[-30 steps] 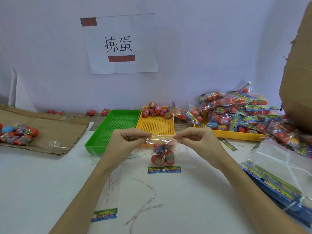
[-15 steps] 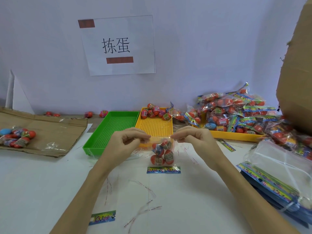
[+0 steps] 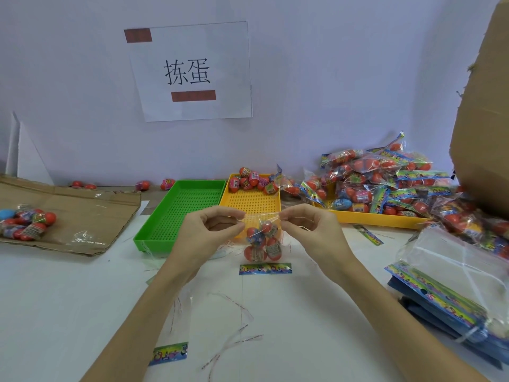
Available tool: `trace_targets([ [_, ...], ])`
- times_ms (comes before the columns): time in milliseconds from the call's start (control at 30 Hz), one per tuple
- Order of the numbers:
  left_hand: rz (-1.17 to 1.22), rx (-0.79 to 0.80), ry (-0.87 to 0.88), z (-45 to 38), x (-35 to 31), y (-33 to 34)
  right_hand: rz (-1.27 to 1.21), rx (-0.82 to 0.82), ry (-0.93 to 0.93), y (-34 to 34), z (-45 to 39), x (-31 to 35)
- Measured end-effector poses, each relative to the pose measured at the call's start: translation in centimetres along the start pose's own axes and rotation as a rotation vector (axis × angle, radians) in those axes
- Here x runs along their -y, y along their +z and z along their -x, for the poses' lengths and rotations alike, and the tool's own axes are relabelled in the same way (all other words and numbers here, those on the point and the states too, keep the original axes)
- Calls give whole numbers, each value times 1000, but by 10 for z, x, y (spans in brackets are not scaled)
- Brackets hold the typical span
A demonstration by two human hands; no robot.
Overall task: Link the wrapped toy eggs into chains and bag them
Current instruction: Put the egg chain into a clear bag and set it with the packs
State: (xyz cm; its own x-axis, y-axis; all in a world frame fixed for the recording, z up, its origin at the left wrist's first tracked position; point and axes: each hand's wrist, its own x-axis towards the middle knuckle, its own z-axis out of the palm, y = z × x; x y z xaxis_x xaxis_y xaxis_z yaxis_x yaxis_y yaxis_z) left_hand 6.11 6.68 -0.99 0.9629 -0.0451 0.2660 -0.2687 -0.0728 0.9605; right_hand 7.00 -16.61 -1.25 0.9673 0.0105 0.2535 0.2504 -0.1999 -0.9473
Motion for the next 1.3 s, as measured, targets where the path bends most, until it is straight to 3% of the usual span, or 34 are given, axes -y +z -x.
trace_targets([
  [233,-23,137,7,-1,-5,-3,-118,27,2,-2,2,7],
  [433,-144,239,58,8,-19,14,-110,294,-109,-3,8,18],
  [500,-126,194,50,9,-16,22,-113,281,-129,0,8,17],
  [600,-55,-37,-7,6,-12,23,-75,132,-100,-4,2,17],
  [700,97,-227,-117,3,-12,18,91,190,-58,-10,0,14],
  [833,209,-200,-215,4,-17,16,132,152,-61,-3,3,7],
  [967,174,-102,-235,4,-18,15,206,69,-53,-1,2,8],
  [1167,157,-62,-255,4,-14,11,301,180,-156,-9,2,10],
  [1300,361,-44,-348,0,-13,9,193,142,-162,-14,0,12],
])
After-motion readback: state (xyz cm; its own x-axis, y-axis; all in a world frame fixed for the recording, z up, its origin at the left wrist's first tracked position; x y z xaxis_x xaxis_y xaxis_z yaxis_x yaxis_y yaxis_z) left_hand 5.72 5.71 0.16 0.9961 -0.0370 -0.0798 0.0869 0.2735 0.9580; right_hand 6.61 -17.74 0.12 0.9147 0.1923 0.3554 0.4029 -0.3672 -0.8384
